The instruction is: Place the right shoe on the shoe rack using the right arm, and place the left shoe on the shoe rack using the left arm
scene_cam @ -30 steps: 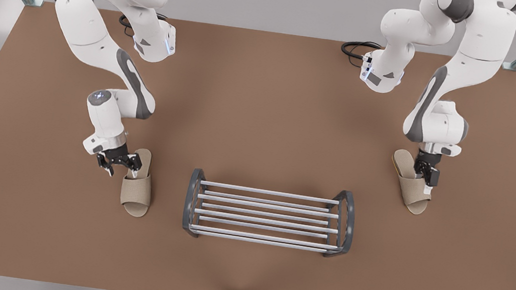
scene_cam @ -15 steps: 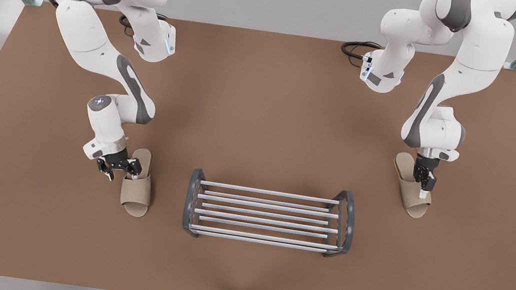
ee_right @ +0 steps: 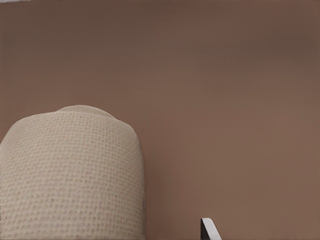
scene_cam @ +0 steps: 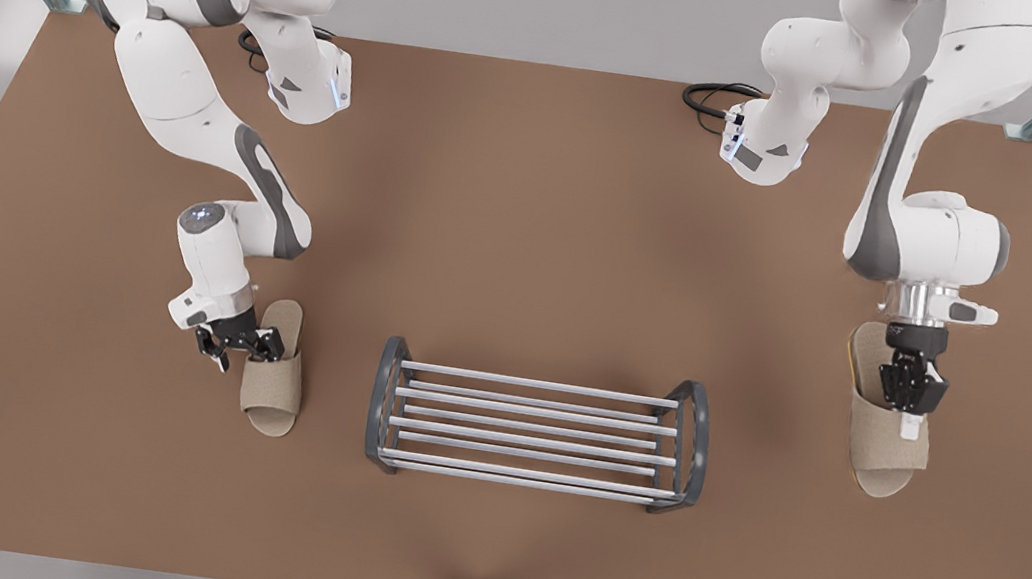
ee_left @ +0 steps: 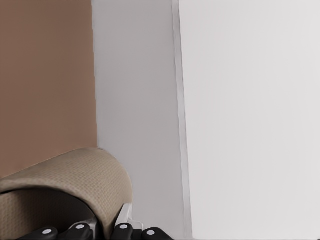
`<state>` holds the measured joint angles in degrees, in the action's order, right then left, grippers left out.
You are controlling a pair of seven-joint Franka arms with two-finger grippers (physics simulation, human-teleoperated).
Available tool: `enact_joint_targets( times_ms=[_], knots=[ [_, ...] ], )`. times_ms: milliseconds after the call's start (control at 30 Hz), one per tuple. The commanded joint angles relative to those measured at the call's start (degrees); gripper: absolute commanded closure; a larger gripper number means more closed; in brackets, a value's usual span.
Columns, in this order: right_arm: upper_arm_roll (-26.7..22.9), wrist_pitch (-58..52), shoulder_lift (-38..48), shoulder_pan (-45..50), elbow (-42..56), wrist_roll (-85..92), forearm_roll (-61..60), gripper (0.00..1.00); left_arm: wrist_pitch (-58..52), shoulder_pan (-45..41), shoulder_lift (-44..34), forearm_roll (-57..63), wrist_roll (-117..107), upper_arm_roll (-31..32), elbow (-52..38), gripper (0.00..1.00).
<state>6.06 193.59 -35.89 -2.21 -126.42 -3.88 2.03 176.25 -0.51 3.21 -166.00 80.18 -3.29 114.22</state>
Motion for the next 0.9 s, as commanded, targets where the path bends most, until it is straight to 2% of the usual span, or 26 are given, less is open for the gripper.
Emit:
enact_joint_targets(
  times_ms=[0,33,67,133,167,267,333,400,533,700,867],
  knots=[
    [0.0,0.1,-0.1,0.0,0.3,0.0,0.0,0.00,24.8,-3.5,-3.2,-16.5,-7.1,1.8,-3.7,0.79],
    [0.0,0.1,-0.1,0.0,0.6,0.0,0.0,0.01,24.8,-6.3,-4.3,-16.8,-7.1,2.2,-3.6,0.79],
    [0.0,0.1,0.0,0.0,0.6,0.0,0.0,0.10,24.8,-9.9,-5.1,-17.2,-7.2,2.4,-3.8,0.79],
    [0.0,-0.1,0.3,-0.1,0.6,0.2,0.4,0.43,24.7,-15.5,-7.0,-19.4,-7.3,2.5,-3.9,0.79],
    [-0.1,-0.2,0.6,-0.2,0.6,0.2,0.5,0.54,24.7,-18.1,-7.0,-19.4,-7.4,2.5,-4.4,0.79],
    [-0.1,-3.0,3.9,-0.5,0.6,0.3,0.7,0.76,23.2,-23.7,-5.7,-19.3,-7.6,2.6,-5.7,0.79],
    [0.0,-5.1,6.2,-1.3,0.7,0.3,0.9,0.79,22.6,-27.8,-0.5,-19.2,-7.9,2.5,-11.5,0.79],
    [0.0,-14.6,11.2,-1.5,3.4,0.5,1.0,0.79,22.0,-29.8,4.1,-19.0,-7.9,2.7,-14.4,0.79],
    [0.0,-24.8,15.5,-2.3,9.3,7.4,1.0,0.79,19.6,-31.9,5.0,-19.0,-7.9,2.3,-14.3,0.79],
    [2.6,-45.1,18.8,-1.4,19.7,7.5,0.9,0.79,8.2,-32.5,10.3,-19.0,-7.9,2.1,-14.4,0.79],
    [3.5,-54.6,18.8,1.7,26.1,4.1,0.8,0.79,0.2,-32.0,13.2,-19.2,-7.9,2.0,-15.3,0.79]
  ],
)
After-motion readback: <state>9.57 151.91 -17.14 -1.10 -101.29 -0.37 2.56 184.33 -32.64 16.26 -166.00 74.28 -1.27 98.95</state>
